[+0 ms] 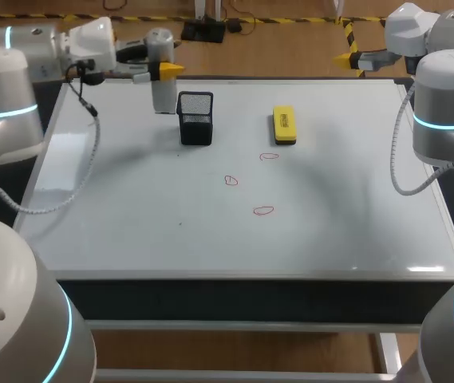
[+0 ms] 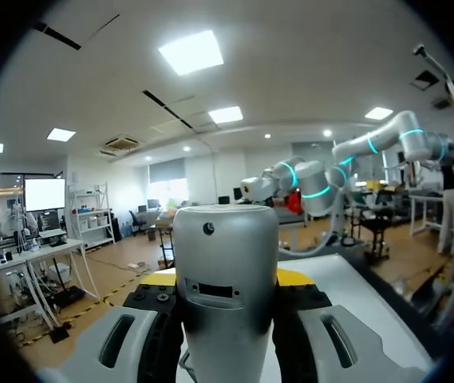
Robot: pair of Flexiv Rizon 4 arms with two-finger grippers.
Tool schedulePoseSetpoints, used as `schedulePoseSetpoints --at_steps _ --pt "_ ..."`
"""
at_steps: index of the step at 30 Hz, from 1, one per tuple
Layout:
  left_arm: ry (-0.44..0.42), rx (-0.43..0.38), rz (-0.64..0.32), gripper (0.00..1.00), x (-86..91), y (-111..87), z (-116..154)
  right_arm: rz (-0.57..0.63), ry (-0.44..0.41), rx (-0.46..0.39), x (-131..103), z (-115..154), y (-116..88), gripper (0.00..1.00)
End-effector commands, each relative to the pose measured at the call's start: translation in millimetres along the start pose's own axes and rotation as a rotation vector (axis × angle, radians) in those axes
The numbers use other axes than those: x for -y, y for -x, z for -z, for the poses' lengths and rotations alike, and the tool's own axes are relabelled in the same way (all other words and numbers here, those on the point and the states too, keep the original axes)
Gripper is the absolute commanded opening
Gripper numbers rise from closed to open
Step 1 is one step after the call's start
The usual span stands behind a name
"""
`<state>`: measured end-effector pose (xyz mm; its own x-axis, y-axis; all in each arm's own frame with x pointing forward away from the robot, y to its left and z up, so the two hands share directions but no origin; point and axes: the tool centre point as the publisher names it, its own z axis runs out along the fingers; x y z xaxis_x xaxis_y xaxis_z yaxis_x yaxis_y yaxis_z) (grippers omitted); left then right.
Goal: Pick up the inspection probe, press it on each red-marked spot on the whiteboard one by one, put down the probe, pick up the eraser, and wipe off all the red marks.
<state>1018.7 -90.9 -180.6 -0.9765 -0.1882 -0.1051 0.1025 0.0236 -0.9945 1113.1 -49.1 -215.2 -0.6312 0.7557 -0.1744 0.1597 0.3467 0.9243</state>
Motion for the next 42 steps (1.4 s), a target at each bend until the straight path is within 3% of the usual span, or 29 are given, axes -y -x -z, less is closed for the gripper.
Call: schedulePoseSetpoints --at_steps 1,12,21,27,42 --pt "-0.009 0.074 -0.003 0.00 -1.6 -19.1 21 0.000 0.001 -0.001 0 0 0 1.00" --pt "-0.005 0.146 0.000 0.00 -15.4 -36.0 62 0.000 0.001 -0.001 0 0 0 1.00" --pt "-0.008 0.169 0.008 0.00 -33.5 -32.1 92 0.000 0.001 -0.001 0 0 0 1.00" --pt "-0.012 0.163 0.019 0.00 -42.1 -26.4 101 0.000 0.001 -0.001 0 0 0 1.00" --pt "-0.012 0.163 0.019 0.00 -42.1 -26.4 101 0.000 0.001 -0.001 0 0 0 1.00"
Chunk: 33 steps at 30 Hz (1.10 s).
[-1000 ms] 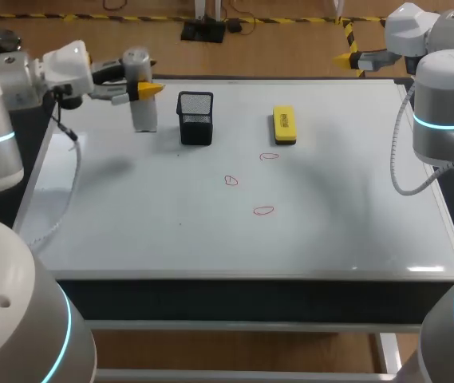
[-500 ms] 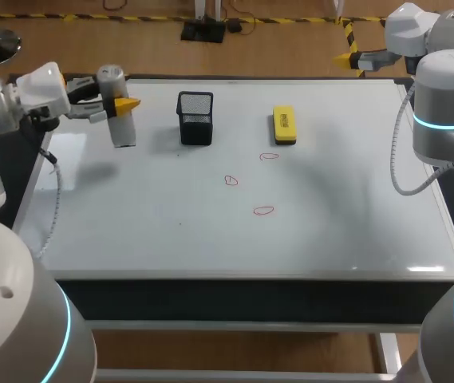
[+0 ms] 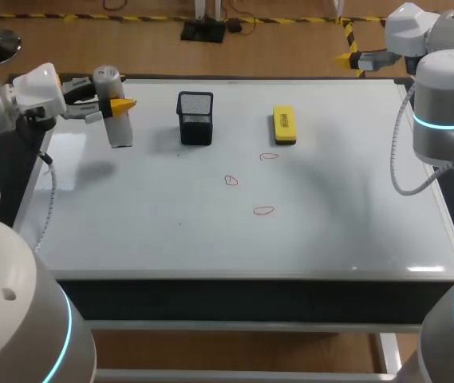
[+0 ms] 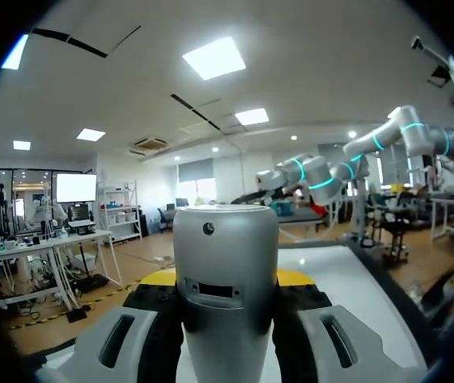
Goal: Pick up the inspection probe, press it on each red-marked spot on the whiteboard one by one, put down the probe, pick up the eraser, and wipe off all the red marks.
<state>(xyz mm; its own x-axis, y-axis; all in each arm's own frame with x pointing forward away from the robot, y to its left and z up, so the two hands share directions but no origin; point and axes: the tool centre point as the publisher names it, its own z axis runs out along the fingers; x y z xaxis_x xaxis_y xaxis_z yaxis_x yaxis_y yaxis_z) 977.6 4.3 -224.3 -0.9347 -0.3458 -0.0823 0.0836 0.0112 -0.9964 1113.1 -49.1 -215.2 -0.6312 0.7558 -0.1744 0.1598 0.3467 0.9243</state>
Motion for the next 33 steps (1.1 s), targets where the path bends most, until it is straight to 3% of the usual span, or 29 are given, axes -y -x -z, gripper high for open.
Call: schedulePoseSetpoints --at_steps 1,3,7,11,15,17,22,25,29,33 --pt "-0.005 0.000 -0.002 0.00 -0.6 0.5 0 0.048 -0.020 -0.043 -1 -5 0 1.00" --pt "-0.005 0.000 -0.002 0.00 -0.6 0.5 0 0.184 -0.040 -0.189 -10 -19 -5 1.00" --pt "-0.005 0.000 -0.002 0.00 -0.6 0.5 0 0.328 -0.057 -0.387 -24 -38 -18 1.00" --pt "-0.005 0.000 -0.002 0.00 -0.6 0.5 0 0.522 -0.103 -0.644 -32 -58 -43 1.00" --pt "-0.005 0.000 -0.002 0.00 -0.6 0.5 0 0.707 -0.201 -0.845 -28 -71 -64 1.00" --pt "-0.005 0.000 -0.002 0.00 -0.6 0.5 0 0.824 -0.284 -0.900 -24 -76 -71 1.00" --pt "-0.005 0.000 -0.002 0.00 -0.6 0.5 0 1.003 -0.367 -1.011 -21 -87 -86 1.00" --pt "-0.005 0.000 -0.002 0.00 -0.6 0.5 0 1.177 -0.449 -1.129 -13 -91 -102 1.00" --pt "-0.005 0.000 -0.002 0.00 -0.6 0.5 0 1.402 -0.529 -1.171 2 -96 -117 1.00" --pt "-0.005 0.000 -0.002 0.00 -0.6 0.5 0 1.268 -0.535 -1.224 4 -94 -125 1.00"
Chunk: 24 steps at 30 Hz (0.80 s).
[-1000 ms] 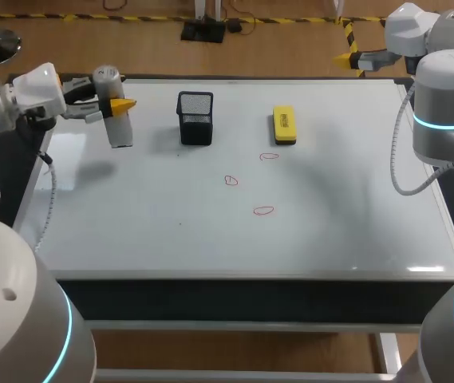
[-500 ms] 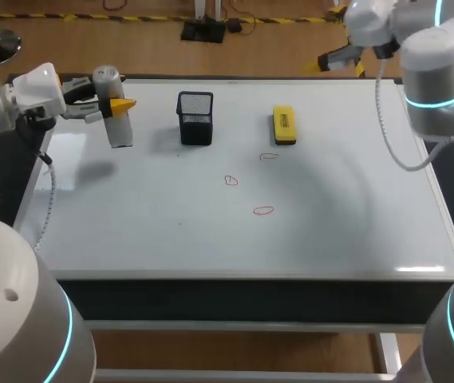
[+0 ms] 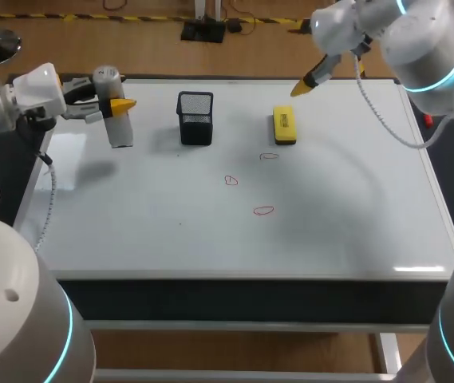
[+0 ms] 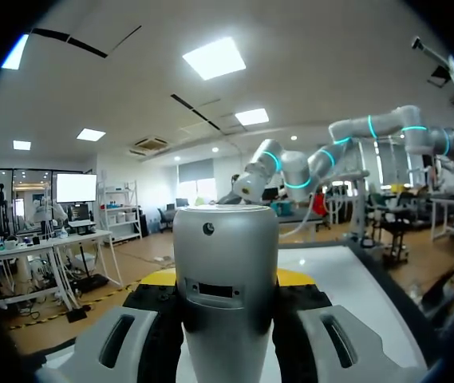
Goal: Pick up the inspection probe, press it on each red-marked spot on the whiteboard one by one, put down the probe, pick up the eraser, and wipe off all the red marks.
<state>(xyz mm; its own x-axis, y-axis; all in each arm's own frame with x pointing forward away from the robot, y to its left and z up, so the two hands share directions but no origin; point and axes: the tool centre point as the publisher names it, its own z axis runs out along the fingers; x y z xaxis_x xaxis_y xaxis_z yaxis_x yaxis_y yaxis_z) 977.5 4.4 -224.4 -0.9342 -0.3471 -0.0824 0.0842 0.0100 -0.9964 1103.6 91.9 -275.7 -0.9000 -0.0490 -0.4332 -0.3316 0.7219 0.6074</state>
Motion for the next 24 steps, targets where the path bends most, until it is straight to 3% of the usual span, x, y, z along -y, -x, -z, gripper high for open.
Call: schedulePoseSetpoints --at_steps 1,18,20,24 --pt "-0.004 -0.002 -0.002 0.00 -0.5 0.5 0 0.537 -0.286 -0.696 -4 -2 3 1.00" --pt "-0.004 -0.002 -0.002 0.00 -0.5 0.5 0 0.537 -0.286 -0.696 -4 -2 3 1.00" --pt "-0.004 -0.002 -0.002 0.00 -0.5 0.5 0 0.652 -0.279 -0.756 -9 -11 3 1.00" --pt "-0.004 -0.002 -0.002 0.00 -0.5 0.5 0 0.754 -0.296 -0.819 -6 -21 -5 1.00"
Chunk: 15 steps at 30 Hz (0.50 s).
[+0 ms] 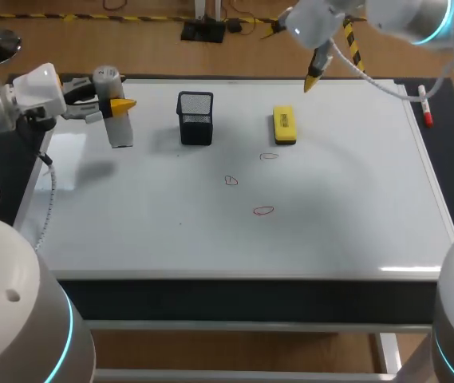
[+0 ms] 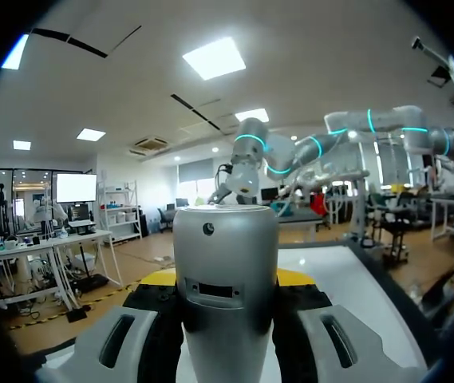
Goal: Pick up the inspection probe, press it on each red-marked spot on the whiteboard one by one, put down the probe, pick up the eraser, and wipe off all the red marks.
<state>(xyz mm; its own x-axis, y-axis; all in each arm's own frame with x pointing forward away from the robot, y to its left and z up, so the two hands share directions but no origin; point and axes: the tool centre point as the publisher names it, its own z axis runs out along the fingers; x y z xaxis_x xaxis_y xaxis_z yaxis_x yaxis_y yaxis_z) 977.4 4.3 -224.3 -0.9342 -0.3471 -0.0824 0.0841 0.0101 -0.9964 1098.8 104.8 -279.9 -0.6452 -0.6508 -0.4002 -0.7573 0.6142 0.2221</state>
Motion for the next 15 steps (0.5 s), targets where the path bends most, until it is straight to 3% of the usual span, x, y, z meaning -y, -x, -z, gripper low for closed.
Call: schedulePoseSetpoints --at_steps 1,6,15 --pt "-0.004 -0.002 -0.002 0.00 -0.6 0.6 0 0.241 -0.034 -0.484 2 -13 0 1.00" --pt "-0.004 -0.002 -0.002 0.00 -0.6 0.6 0 0.341 -0.033 -0.545 1 -30 -19 1.00" --pt "-0.004 -0.002 -0.002 0.00 -0.6 0.6 0 0.477 -0.004 -0.537 6 -52 -48 1.00"
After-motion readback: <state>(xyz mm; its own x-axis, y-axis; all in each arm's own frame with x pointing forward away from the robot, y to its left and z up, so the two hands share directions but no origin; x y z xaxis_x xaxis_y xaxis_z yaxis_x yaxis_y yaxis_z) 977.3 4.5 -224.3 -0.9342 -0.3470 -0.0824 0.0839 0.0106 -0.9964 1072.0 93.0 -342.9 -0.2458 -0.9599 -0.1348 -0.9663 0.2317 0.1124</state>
